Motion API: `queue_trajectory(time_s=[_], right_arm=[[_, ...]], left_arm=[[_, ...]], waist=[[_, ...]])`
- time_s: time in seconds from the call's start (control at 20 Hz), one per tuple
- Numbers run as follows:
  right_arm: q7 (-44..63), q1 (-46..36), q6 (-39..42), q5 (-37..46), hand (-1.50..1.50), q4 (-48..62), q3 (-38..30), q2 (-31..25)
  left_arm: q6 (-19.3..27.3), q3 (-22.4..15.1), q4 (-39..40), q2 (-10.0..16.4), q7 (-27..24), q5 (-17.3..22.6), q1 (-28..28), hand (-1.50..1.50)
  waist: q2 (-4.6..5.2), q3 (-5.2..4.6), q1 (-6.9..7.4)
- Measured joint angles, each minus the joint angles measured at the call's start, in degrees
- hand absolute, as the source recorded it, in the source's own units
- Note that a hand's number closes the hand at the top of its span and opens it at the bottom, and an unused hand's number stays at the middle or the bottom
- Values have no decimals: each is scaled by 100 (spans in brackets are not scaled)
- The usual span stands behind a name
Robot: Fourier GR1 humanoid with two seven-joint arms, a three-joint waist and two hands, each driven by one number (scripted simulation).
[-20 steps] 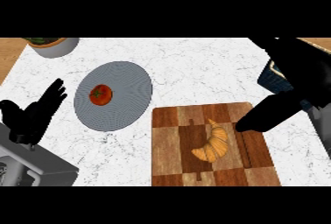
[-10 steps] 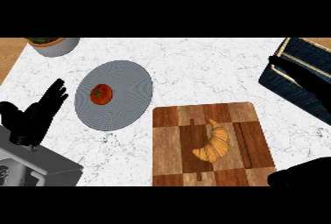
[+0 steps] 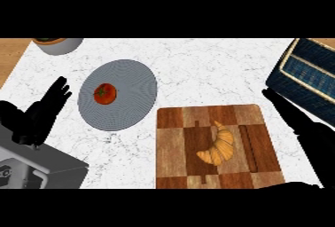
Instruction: Pick the croissant from the cutting board and place it in the basket
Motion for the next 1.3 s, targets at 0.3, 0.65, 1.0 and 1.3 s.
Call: queue_trajectory(time_s=[0.3, 0.65, 1.0, 1.3], right_arm=[[-1198, 486, -853, 945, -150, 914, 273, 558], [-1705, 397, -1243, 1443, -150, 2069, 508, 1107], [-1949, 317, -1125, 1643, -150, 2887, 528, 1298], [-2298, 619, -1064, 1729, -150, 2907, 459, 1245]], left_arm=[[-46, 25, 143, -48, -71, -2, -118, 0], [-72, 71, 90, -98, 3, -3, -131, 0], [-157, 100, 130, -87, -29, -3, -90, 0], [-99, 98, 81, -89, 46, -36, -158, 0]], waist=[[16, 2, 27], [15, -2, 53], [13, -3, 47], [7, -3, 24]])
